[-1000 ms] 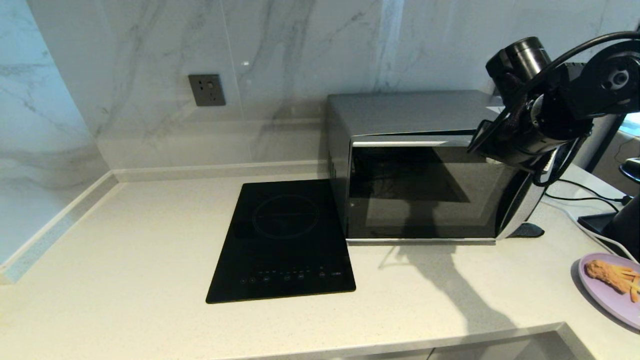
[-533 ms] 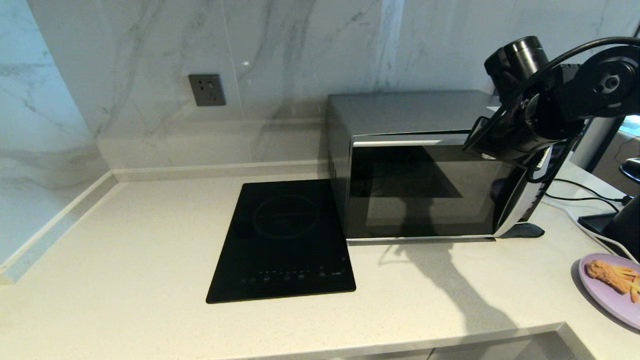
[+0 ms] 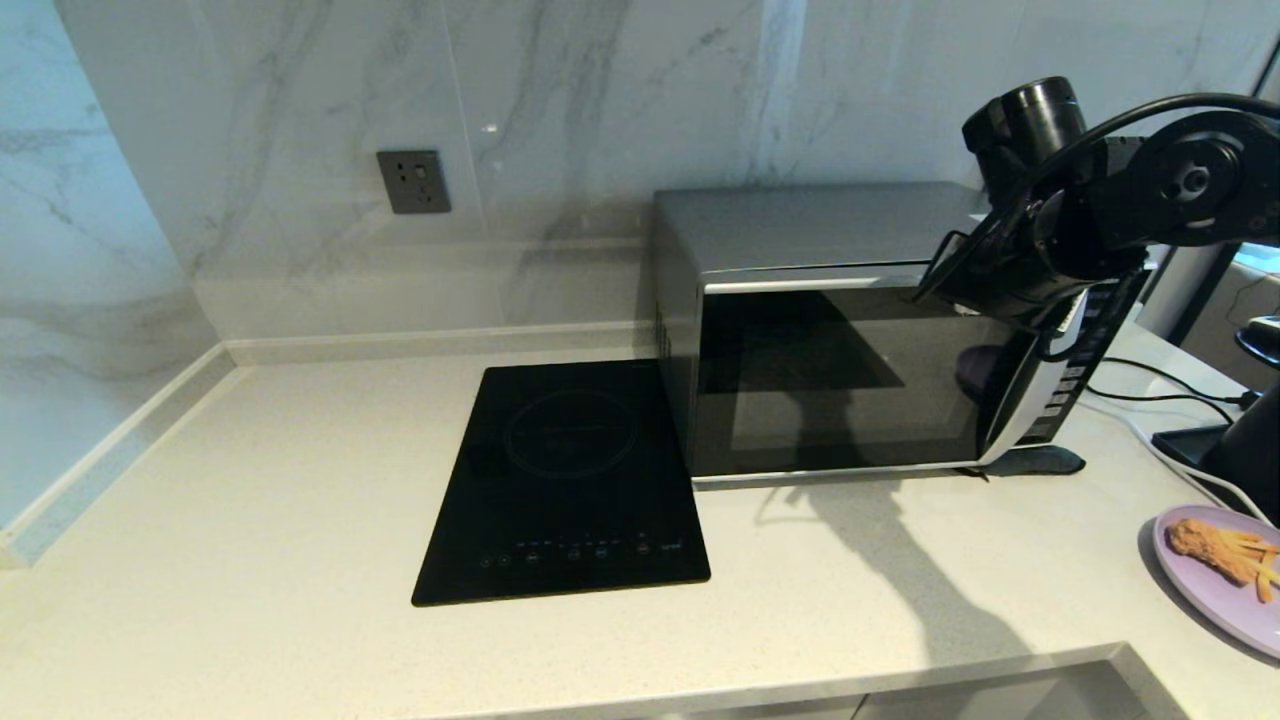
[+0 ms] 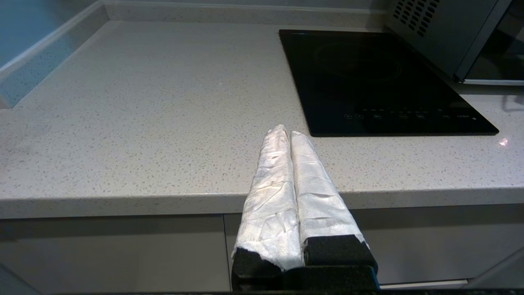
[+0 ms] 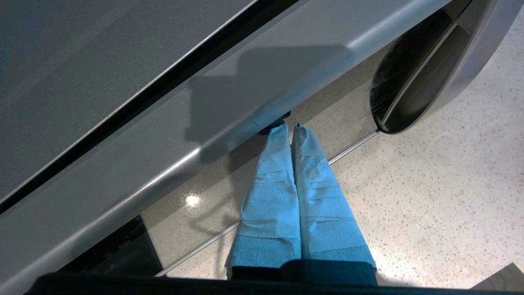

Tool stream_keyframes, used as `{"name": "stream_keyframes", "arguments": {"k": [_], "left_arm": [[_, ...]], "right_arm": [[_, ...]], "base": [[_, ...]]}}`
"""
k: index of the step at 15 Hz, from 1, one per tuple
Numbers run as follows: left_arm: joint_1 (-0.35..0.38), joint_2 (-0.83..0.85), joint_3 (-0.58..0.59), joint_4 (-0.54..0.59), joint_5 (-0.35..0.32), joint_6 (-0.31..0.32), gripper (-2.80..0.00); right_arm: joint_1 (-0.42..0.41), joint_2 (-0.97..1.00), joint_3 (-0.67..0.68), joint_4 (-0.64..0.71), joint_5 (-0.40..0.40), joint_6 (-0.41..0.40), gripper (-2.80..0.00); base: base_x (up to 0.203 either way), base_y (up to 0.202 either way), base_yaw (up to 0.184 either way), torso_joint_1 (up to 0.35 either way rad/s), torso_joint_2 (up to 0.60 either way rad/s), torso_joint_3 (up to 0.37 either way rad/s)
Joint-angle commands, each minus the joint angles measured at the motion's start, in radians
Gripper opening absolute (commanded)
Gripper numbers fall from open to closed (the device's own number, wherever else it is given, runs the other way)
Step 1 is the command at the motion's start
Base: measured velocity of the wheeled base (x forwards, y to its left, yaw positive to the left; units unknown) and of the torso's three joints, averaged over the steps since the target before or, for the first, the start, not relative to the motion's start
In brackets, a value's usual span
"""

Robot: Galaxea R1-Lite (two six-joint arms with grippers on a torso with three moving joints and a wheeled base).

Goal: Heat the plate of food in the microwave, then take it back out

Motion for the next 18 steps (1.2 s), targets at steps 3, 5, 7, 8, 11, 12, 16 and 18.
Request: {"name": "stream_keyframes", "arguments": {"k": [3, 5, 7, 8, 11, 12, 16, 18], "left_arm": [[0.0, 0.001, 0.0, 0.0, 0.0, -0.002, -2.8], [0.0, 0.001, 0.0, 0.0, 0.0, -0.001, -2.8], [0.0, 0.001, 0.0, 0.0, 0.0, -0.001, -2.8], [0.0, 0.001, 0.0, 0.0, 0.0, -0.001, -2.8], [0.0, 0.001, 0.0, 0.0, 0.0, -0.001, -2.8], [0.0, 0.001, 0.0, 0.0, 0.0, -0.001, -2.8], [0.0, 0.001, 0.0, 0.0, 0.0, -0.001, -2.8], [0.0, 0.001, 0.0, 0.0, 0.0, -0.001, -2.8]], "right_arm": [[-0.004, 0.016, 0.0, -0.012, 0.007, 0.005, -2.8], [-0.004, 0.015, 0.0, -0.014, 0.007, 0.005, -2.8], [-0.003, 0.012, 0.0, -0.022, 0.013, 0.006, -2.8], [-0.004, 0.011, 0.0, -0.029, 0.021, 0.006, -2.8], [-0.005, 0.007, 0.0, -0.039, 0.031, 0.007, -2.8], [-0.013, 0.007, 0.0, -0.046, 0.04, 0.008, -2.8], [-0.016, -0.03, 0.014, -0.041, 0.048, 0.005, -2.8], [-0.016, -0.08, 0.062, -0.039, 0.048, -0.008, -2.8]], "base": [[0.0, 0.0, 0.0, 0.0, 0.0, 0.0], [0.0, 0.0, 0.0, 0.0, 0.0, 0.0], [0.0, 0.0, 0.0, 0.0, 0.0, 0.0], [0.0, 0.0, 0.0, 0.0, 0.0, 0.0], [0.0, 0.0, 0.0, 0.0, 0.0, 0.0], [0.0, 0.0, 0.0, 0.0, 0.0, 0.0], [0.0, 0.0, 0.0, 0.0, 0.0, 0.0], [0.0, 0.0, 0.0, 0.0, 0.0, 0.0]]}}
